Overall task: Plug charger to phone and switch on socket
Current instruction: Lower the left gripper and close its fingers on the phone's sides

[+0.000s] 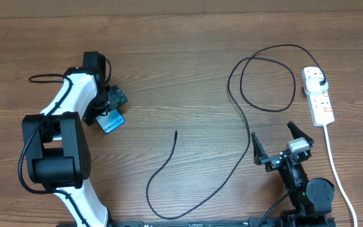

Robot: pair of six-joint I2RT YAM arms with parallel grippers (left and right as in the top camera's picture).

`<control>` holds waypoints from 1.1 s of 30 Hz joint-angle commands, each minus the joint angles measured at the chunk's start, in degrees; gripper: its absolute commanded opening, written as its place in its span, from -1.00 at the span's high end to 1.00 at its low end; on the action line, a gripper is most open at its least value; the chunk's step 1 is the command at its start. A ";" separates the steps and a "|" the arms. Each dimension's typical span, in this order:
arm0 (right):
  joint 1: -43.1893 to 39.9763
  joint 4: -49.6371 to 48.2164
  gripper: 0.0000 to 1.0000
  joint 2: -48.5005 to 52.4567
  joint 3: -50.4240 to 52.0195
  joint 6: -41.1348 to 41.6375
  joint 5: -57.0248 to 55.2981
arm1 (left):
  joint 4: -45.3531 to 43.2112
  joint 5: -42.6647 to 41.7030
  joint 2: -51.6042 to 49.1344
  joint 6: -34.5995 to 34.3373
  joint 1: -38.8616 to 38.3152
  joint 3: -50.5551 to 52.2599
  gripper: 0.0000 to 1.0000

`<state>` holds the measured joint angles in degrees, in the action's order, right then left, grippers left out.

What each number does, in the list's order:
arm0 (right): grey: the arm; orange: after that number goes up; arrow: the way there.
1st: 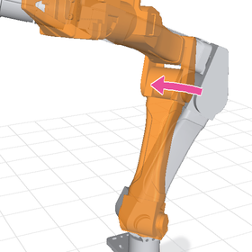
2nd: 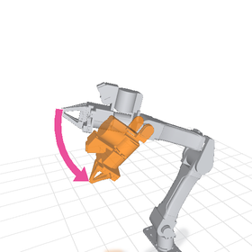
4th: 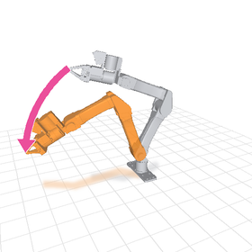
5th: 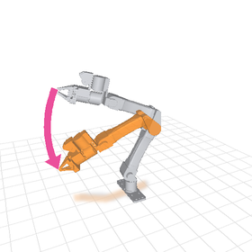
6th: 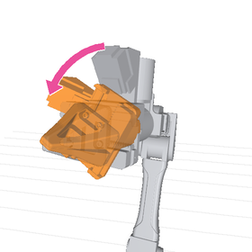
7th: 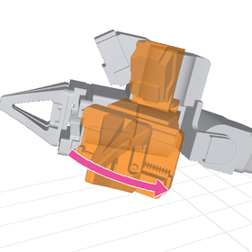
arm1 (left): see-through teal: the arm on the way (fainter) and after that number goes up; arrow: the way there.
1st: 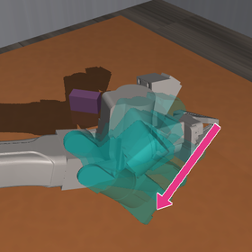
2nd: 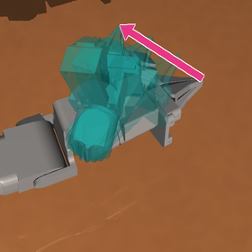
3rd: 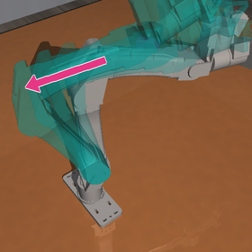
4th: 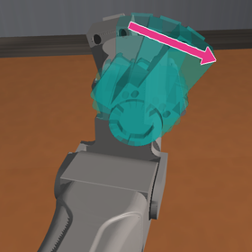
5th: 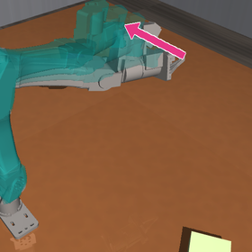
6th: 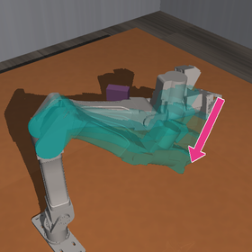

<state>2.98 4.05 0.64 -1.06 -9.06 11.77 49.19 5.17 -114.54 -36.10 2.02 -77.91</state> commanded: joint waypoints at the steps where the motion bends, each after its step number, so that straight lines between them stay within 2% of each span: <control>1: -0.37 -0.28 -1.00 -0.48 0.61 -0.24 -0.33 | -0.63 -0.55 -0.50 -1.46 0.57 0.42 -0.99; 7: -0.37 -0.28 -1.00 -0.48 0.61 -0.24 -0.33 | -0.79 -3.85 -0.52 -1.18 3.13 0.44 -0.99; 33: -0.37 -0.28 -1.00 -0.48 0.61 -0.24 -0.33 | -1.07 -4.52 -2.62 -1.88 3.21 0.50 -0.99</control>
<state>2.98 4.08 0.64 -1.06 -9.08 11.77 48.25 1.50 -114.78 -37.41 5.34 -77.91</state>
